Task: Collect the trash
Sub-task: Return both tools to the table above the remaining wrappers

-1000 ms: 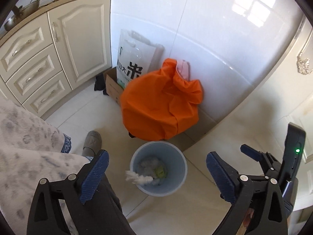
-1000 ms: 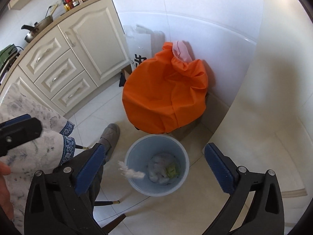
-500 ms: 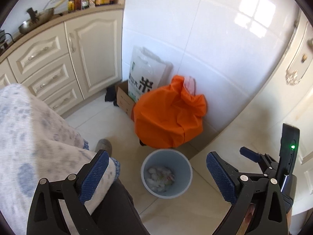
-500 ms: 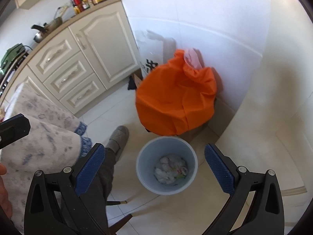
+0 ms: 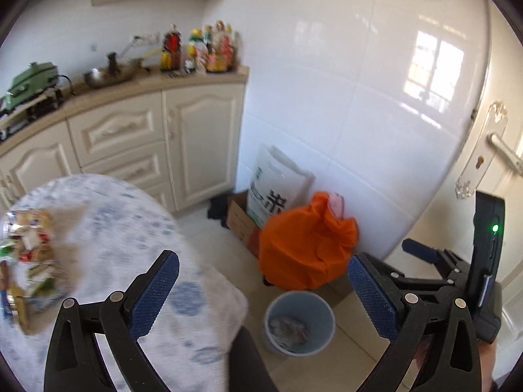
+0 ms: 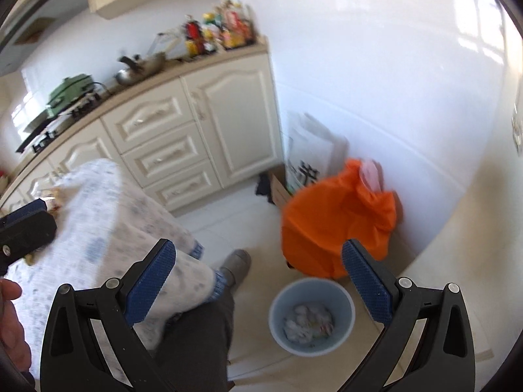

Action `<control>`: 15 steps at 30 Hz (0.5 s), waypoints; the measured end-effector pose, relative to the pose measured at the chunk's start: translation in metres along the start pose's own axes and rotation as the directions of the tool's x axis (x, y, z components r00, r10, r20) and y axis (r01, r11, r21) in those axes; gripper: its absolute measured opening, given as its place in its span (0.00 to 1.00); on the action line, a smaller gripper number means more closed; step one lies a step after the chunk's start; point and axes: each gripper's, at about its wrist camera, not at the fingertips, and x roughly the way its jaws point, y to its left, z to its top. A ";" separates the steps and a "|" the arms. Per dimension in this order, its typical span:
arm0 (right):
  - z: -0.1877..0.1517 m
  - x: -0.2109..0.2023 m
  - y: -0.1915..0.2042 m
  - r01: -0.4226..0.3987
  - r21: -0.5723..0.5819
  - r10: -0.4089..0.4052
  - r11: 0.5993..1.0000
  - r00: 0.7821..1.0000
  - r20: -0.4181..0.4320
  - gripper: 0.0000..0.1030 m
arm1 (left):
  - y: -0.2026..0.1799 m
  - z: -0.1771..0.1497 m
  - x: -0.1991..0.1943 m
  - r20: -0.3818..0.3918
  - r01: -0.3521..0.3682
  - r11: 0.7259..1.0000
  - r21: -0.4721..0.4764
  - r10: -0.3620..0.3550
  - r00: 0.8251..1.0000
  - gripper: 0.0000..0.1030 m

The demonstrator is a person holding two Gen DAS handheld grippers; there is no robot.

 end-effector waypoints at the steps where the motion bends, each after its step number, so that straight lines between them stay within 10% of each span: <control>1: 0.004 -0.005 0.011 -0.012 -0.016 0.013 1.000 1.000 0.014 1.00 | 0.009 -0.002 -0.013 0.020 -0.013 1.000 -0.008 0.014 1.000 0.99; 15: 0.035 -0.055 0.151 -0.176 -0.204 0.204 0.963 0.971 0.127 1.00 | 0.090 -0.049 -0.161 0.231 -0.157 0.977 -0.144 0.188 0.955 0.99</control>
